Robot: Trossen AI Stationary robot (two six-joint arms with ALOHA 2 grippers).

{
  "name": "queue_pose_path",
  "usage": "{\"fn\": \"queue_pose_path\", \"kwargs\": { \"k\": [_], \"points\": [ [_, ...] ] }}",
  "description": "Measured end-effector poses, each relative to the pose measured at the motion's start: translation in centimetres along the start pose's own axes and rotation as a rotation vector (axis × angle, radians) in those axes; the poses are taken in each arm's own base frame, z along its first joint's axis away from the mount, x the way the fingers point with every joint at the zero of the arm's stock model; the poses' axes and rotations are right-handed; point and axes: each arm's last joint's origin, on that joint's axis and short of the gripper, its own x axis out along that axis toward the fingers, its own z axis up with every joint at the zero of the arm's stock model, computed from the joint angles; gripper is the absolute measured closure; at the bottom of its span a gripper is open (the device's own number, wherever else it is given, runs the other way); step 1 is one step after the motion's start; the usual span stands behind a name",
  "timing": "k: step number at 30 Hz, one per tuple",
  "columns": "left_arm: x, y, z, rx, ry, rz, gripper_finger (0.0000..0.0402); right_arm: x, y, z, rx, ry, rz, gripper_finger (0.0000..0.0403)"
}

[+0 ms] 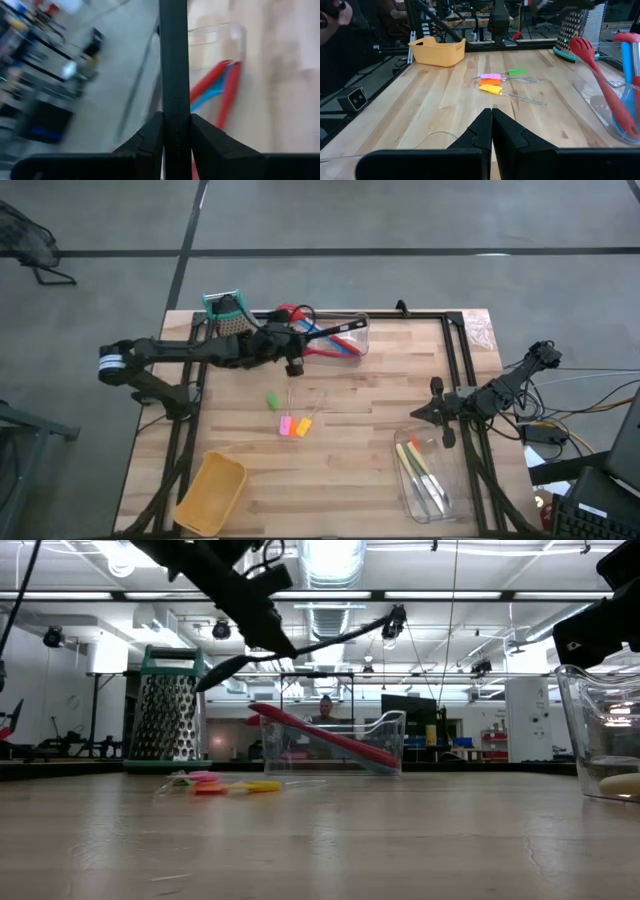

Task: Pick & Place Kitchen Items
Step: Put the black slotted spoon into the top transparent bin

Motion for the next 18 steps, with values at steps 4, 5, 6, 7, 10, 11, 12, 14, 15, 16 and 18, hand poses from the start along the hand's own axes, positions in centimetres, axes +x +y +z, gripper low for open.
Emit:
{"fn": "queue_pose_path", "kwargs": {
  "k": [4, 5, 6, 7, 10, 11, 12, 14, 15, 16, 18],
  "points": [
    [2.2, -0.1, 0.8, 0.076, -0.002, 0.049, 0.0322, 0.0, 0.0, 0.0, 0.001, 0.0, 0.0, 0.0394],
    [2.9, -0.2, 1.1, 0.073, -0.003, 0.053, 0.0322, 0.0, 0.0, 0.0, 0.001, 0.0, 0.0, 0.0394],
    [3.6, -0.4, 1.2, 0.071, -0.003, 0.055, 0.0322, 0.0, 0.0, 0.0, 0.0, 0.0, 0.001, 0.0394],
    [4.4, -0.7, 1.3, 0.077, 0.0, 0.053, 0.0322, 0.0, 0.0, 0.0, 0.0, 0.0, 0.0, 0.0394],
    [6.6, -1.6, 1.7, 0.174, 0.015, 0.043, 0.0322, 0.0, 0.0, 0.0, 0.002, 0.0, 0.0, 0.0394],
    [7.3, -1.9, 1.7, 0.211, 0.024, 0.039, 0.0322, 0.0, 0.0, 0.0, 0.001, 0.0, 0.0, 0.0394],
    [8.0, -2.2, 1.8, 0.241, 0.036, 0.033, 0.0322, 0.0, 0.0, 0.0, 0.0, 0.0, 0.0, 0.0394],
    [9.1, -2.7, 1.8, 0.278, 0.06, 0.027, 0.0322, 0.0, 0.0, 0.0, 0.002, 0.0, 0.0, 0.0394],
    [9.7, -3.0, 1.7, 0.295, 0.081, 0.029, 0.0322, 0.0, 0.0, 0.0, 0.002, 0.0, 0.0, 0.0394],
    [10.1, -3.1, 1.7, 0.311, 0.104, 0.04, 0.0322, 0.0, 0.0, 0.0, 0.002, 0.0, 0.0, 0.0394],
    [10.9, -3.5, 1.5, 0.354, 0.144, 0.044, 0.0322, 0.0, 0.0, 0.0, 0.0, 0.0, 0.0, 0.0394]
  ]
}}
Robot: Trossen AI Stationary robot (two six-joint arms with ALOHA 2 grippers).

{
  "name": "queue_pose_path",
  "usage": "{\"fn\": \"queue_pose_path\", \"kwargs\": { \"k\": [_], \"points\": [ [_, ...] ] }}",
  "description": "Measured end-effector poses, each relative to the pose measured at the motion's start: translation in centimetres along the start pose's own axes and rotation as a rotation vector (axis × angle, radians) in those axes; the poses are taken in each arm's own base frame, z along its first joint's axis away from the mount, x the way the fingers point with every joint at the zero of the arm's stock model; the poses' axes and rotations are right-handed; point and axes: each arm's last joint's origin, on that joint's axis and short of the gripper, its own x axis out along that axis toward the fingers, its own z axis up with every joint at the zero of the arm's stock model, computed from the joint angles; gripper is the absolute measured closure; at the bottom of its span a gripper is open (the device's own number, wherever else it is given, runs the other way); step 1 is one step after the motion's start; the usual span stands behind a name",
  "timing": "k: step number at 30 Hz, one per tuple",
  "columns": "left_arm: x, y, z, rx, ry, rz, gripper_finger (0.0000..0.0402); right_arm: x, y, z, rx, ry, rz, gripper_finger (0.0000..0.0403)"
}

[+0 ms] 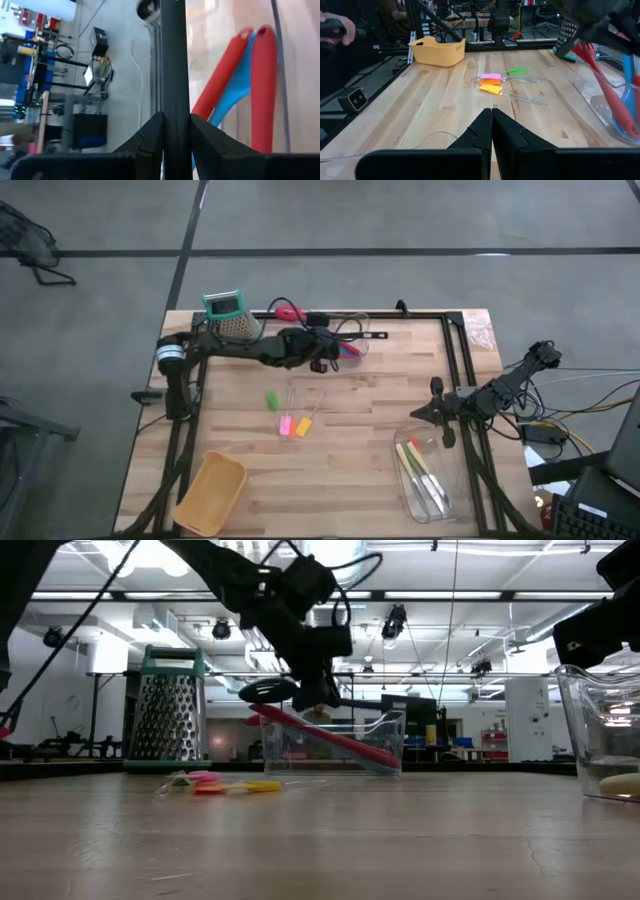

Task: Pick & Place Kitchen Items
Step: Put the black slotted spoon into the top transparent bin

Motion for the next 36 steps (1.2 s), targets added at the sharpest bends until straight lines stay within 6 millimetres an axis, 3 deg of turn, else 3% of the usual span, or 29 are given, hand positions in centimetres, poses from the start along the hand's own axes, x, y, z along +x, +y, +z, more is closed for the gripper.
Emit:
{"fn": "queue_pose_path", "kwargs": {
  "k": [6, 22, 30, 36],
  "points": [
    [1.0, -0.5, 0.2, 0.135, 0.048, 0.037, 0.0322, 0.0, 0.0, 0.0, 0.0, 0.0, 0.0, 0.0394],
    [0.5, 0.1, 0.9, 0.292, 0.067, 0.12, 0.0321, 0.0, 0.0, 0.0, 0.0, 0.0, 0.0, 0.0394],
    [1.5, 1.0, -0.5, 0.235, 0.091, 0.114, 0.0321, 0.0, 0.0, 0.0, 0.0, 0.0, 0.0, 0.0394],
    [1.6, 0.8, -0.8, 0.053, 0.068, 0.076, 0.0321, 0.0, 0.0, 0.0, 0.0, 0.0, 0.0, 0.0394]
  ]
}}
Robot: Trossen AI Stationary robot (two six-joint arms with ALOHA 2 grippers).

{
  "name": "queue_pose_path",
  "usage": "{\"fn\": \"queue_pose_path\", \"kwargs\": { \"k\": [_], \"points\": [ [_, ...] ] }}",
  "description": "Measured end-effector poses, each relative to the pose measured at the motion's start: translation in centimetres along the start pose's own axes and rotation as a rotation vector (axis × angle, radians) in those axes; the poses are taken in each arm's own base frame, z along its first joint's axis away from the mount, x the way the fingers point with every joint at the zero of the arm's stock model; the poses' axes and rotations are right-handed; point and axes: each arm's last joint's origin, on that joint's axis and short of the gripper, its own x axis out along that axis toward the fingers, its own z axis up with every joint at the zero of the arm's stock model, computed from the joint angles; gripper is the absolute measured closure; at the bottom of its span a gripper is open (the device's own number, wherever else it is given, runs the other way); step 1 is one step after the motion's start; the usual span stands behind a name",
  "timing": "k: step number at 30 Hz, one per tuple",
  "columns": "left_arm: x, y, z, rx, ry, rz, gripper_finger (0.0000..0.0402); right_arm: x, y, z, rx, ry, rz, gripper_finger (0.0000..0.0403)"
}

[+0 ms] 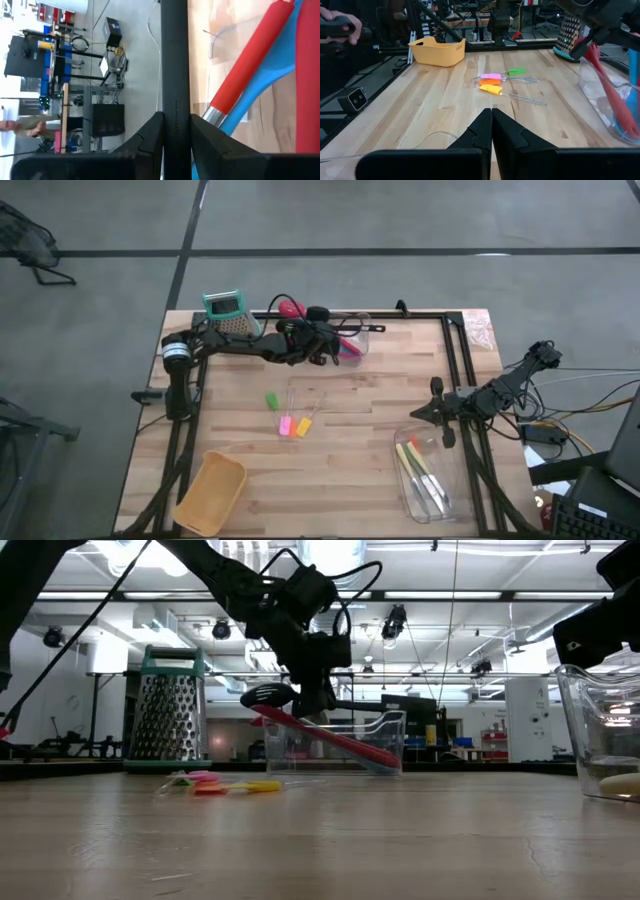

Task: Pick & Place Kitchen Items
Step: Put the black slotted spoon into the top transparent bin, then put the pink spatula into the yellow bin

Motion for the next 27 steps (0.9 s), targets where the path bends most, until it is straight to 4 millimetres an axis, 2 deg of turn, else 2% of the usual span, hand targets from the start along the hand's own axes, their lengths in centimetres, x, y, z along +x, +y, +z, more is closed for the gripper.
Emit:
{"fn": "queue_pose_path", "kwargs": {
  "k": [18, 23, 27],
  "points": [
    [-0.2, -0.2, 0.3, -0.067, -0.022, -0.008, 0.0251, 0.0, 0.0, 0.0, 0.0, 0.0, -0.001, 0.0394],
    [-1.1, -0.3, 1.2, -0.061, 0.019, 0.057, 0.0245, 0.0, 0.0, 0.0, -0.001, 0.0, 0.0, 0.0394],
    [-2.4, 0.5, 1.7, -0.041, 0.08, 0.155, 0.0245, 0.0, 0.0, 0.0, 0.0, 0.0, 0.0, 0.0394]
  ]
}}
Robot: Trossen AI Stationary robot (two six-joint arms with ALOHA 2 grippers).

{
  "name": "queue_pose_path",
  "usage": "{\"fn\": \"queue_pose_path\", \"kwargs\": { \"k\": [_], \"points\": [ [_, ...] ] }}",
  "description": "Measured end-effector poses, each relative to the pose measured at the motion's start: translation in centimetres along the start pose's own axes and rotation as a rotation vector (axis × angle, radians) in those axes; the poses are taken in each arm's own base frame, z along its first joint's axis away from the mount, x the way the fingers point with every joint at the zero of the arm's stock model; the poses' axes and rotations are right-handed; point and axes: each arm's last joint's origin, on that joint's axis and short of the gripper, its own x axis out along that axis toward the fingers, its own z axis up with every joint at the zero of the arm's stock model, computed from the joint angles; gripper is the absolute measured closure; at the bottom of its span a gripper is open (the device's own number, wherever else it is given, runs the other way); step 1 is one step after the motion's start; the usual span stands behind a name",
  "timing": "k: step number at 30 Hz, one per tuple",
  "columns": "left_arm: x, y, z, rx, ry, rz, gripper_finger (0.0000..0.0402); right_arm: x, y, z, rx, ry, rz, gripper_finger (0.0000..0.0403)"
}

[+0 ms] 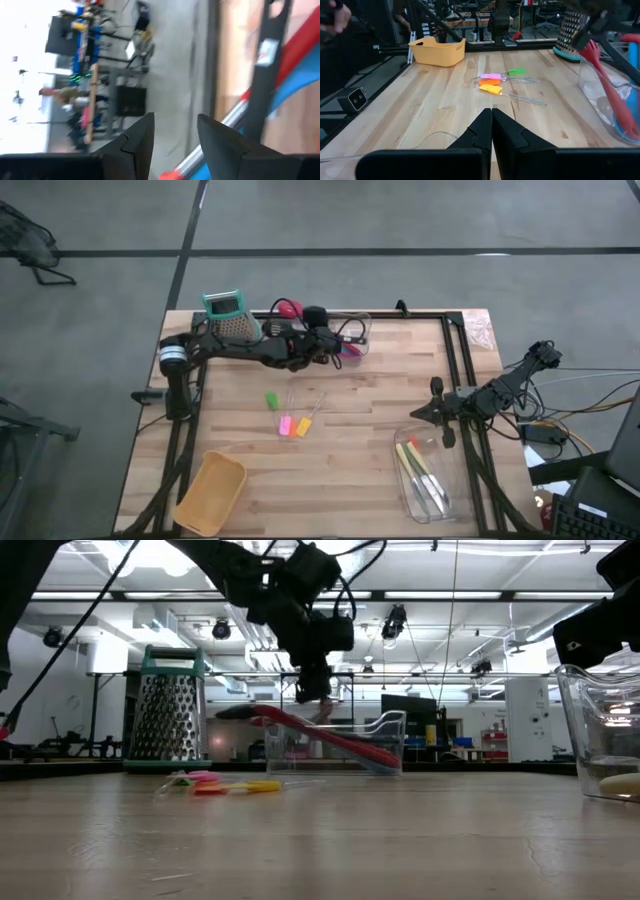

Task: Pick & Place Kitchen Items
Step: Put the pink spatula into the yellow bin

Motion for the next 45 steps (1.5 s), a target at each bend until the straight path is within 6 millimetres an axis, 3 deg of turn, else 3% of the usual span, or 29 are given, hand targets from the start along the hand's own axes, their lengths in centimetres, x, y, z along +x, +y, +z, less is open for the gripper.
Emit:
{"fn": "queue_pose_path", "kwargs": {
  "k": [4, 8, 14, 18, 24, 31, 34, 40, 45],
  "points": [
    [-2.1, 1.8, -0.1, 0.037, 0.029, 0.033, 0.0246, 0.0, 0.0, 0.0, 0.0, 0.0, 0.0, 0.0394],
    [-5.3, 5.0, -0.9, -0.051, -0.007, -0.001, 0.0246, 0.0, 0.0, 0.0, 0.0, -0.001, 0.0, 0.0394],
    [-11.1, 9.4, -4.2, -0.414, -0.062, -0.278, 0.0246, 0.0, 0.0, 0.0, 0.001, 0.0, 0.0, 0.0394],
    [-14.4, 10.5, -6.7, -0.578, -0.068, -0.474, 0.0246, 0.0, 0.0, 0.0, 0.0, -0.001, 0.0, 0.0394],
    [-17.5, 9.1, -8.6, -0.632, -0.03, -0.68, 0.0246, 0.0, 0.0, 0.0, 0.0, 0.0, 0.0, 0.0394],
    [-19.1, 4.6, -9.2, -0.575, 0.024, -0.805, 0.0246, 0.0, 0.0, 0.0, 0.0, 0.0, 0.0, 0.0394],
    [-18.9, 3.2, -8.7, -0.581, 0.006, -0.792, 0.0246, 0.0, 0.0, 0.0, 0.0, 0.0, 0.0, 0.0394],
    [-17.7, 2.7, -6.1, -0.66, -0.163, -0.75, 0.0246, 0.0, 0.0, 0.0, 0.0, 0.0, 0.0, 0.0394],
    [-17.4, 1.9, -5.4, -0.673, -0.163, -0.759, 0.0245, 0.0, 0.0, 0.0, 0.0, 0.0, 0.0, 0.0394]
  ]
}}
